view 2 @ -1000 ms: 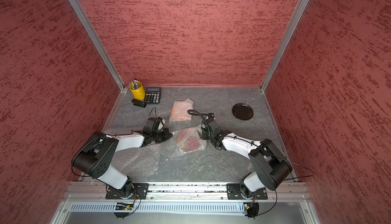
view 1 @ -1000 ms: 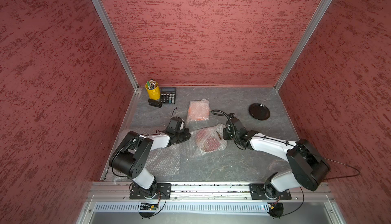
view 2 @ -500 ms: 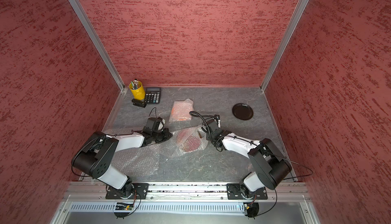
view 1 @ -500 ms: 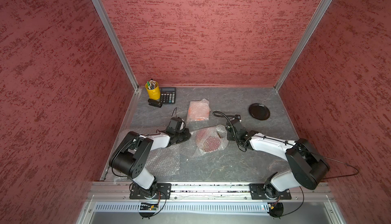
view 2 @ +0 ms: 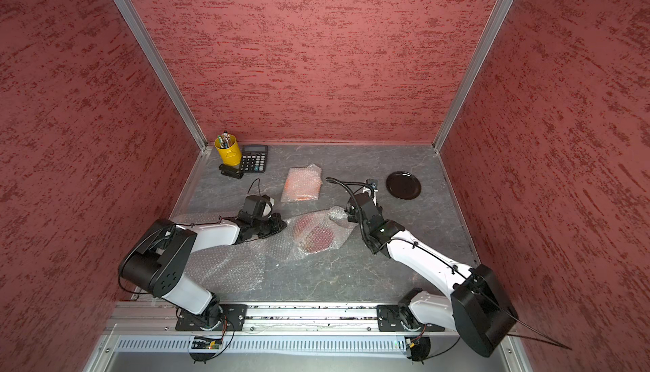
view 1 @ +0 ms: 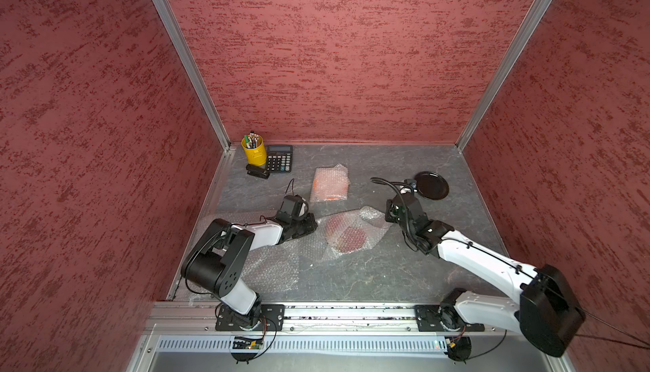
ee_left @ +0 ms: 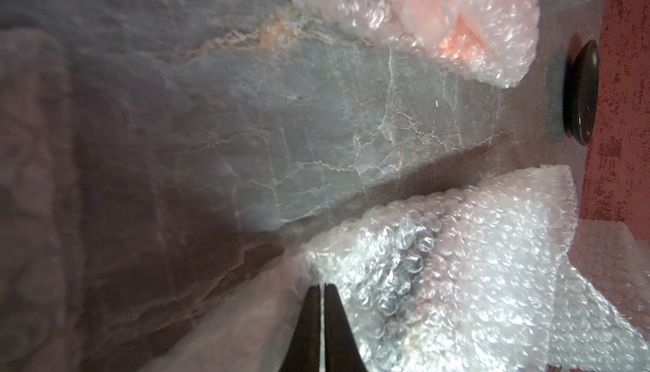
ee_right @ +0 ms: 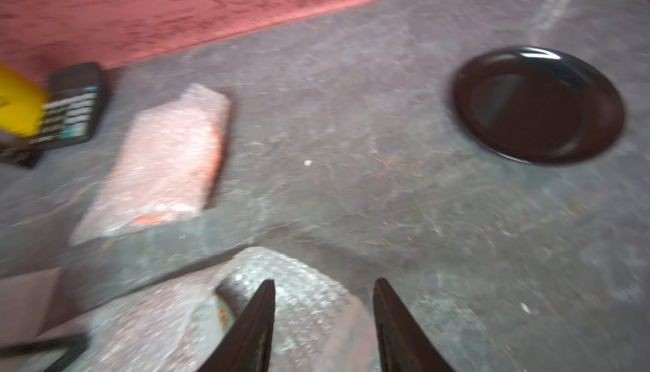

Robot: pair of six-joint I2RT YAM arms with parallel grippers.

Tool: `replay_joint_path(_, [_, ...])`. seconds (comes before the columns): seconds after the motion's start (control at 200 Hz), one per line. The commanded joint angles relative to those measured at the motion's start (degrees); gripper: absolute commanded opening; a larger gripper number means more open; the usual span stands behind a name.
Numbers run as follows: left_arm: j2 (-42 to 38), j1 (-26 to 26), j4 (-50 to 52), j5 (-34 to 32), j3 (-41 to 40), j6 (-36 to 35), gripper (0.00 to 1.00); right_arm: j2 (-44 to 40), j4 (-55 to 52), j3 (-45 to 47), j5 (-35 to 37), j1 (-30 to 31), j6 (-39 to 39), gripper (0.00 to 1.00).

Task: Unpack dinner plates from bubble wrap
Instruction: Unwrap the bubble wrap at the center of the board.

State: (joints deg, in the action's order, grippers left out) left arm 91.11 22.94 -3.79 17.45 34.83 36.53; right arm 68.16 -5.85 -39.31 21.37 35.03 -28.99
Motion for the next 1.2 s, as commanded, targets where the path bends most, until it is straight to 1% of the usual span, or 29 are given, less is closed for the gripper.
replay_joint_path(0.0, [0.5,0.4,6.6,-1.8,-1.1,-1.1,0.08,-1.9,7.2,1.5,-14.7,-0.2,7.2,0.49])
replay_joint_path(0.075, [0.4,0.4,6.6,-1.8,-1.1,-1.0,0.08,-1.7,7.9,1.7,-23.1,-0.2,9.3,0.49])
replay_joint_path(0.125, [0.5,0.4,6.5,-1.8,-1.1,-1.0,0.08,-0.8,7.4,1.5,-27.2,-0.2,10.0,0.49])
replay_joint_path(0.185, [0.4,0.4,6.5,-1.8,-1.1,-1.0,0.08,0.9,6.3,1.3,-30.5,-0.2,10.6,0.49])
replay_joint_path(0.24, [0.4,0.4,6.5,-1.8,-1.1,-1.0,0.08,2.6,5.7,1.5,-31.6,-0.2,10.6,0.49])
replay_joint_path(0.331, [0.4,0.5,6.5,-1.6,-0.9,-1.0,0.08,5.4,5.7,2.2,-30.7,-0.3,10.2,0.49])
replay_joint_path(0.536, [0.3,0.7,6.8,-1.5,-0.5,-1.0,0.08,10.8,5.9,2.4,-21.5,-0.2,7.6,0.48])
replay_joint_path(0.706, [-0.7,0.9,8.3,-1.0,1.1,-1.4,0.08,14.8,5.0,0.9,-17.7,-0.2,6.8,0.47])
replay_joint_path(0.716, [-0.9,0.9,8.5,-1.0,1.2,-1.4,0.08,16.0,4.9,0.8,-17.5,-0.2,6.8,0.46])
replay_joint_path(0.807, [-2.2,1.2,10.3,-1.1,2.9,-2.3,0.1,17.3,5.2,0.6,-17.6,-0.2,6.5,0.46])
replay_joint_path(0.882, [-3.8,1.6,12.5,-1.3,4.8,-3.4,0.14,17.8,5.7,0.7,-17.8,-0.2,6.3,0.46])
replay_joint_path(1.062, [-8.0,3.5,18.9,-4.2,10.3,-7.2,0.4,18.4,6.6,1.0,-18.7,-0.2,5.8,0.45])
replay_joint_path(1.132, [-9.5,5.0,21.5,-6.1,12.7,-9.2,0.47,18.7,6.9,1.1,-18.7,-0.2,5.5,0.45])
replay_joint_path(1.197, [-10.6,6.8,23.4,-8.5,14.6,-11.3,0.51,18.9,7.2,1.3,-18.8,-0.2,5.1,0.45])
